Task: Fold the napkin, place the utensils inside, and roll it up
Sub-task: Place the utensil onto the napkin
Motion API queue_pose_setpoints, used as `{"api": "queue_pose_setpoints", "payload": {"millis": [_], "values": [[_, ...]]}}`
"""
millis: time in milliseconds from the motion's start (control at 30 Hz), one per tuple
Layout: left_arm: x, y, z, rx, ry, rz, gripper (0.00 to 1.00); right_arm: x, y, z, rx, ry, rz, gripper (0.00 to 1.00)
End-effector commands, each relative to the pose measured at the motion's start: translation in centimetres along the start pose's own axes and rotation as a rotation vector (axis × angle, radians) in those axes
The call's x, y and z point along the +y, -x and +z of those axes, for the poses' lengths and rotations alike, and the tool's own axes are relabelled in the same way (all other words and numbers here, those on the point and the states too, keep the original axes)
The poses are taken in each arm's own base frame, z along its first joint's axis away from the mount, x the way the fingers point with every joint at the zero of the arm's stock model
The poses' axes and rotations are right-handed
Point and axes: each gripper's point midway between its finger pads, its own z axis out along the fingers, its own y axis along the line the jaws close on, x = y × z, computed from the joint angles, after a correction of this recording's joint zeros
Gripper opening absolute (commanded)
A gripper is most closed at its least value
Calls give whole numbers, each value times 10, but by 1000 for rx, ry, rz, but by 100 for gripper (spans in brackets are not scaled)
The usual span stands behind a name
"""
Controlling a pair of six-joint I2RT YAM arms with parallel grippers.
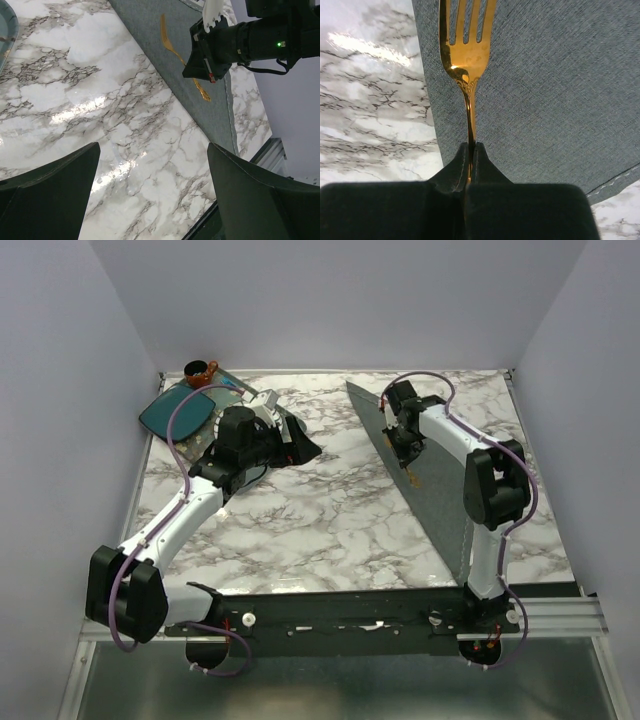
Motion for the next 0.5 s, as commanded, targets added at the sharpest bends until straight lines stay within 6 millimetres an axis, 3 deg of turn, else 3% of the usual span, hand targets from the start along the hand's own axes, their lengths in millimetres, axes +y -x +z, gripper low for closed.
{"api": "queue_pose_setpoints", "payload": {"millis": [0, 467], "values": [[-10, 1, 2, 8, -46, 10, 96, 2, -1, 11, -19, 18, -44, 2], [-5, -6, 4, 23, -36, 15, 96, 3, -1, 35, -11, 17, -58, 4]]}}
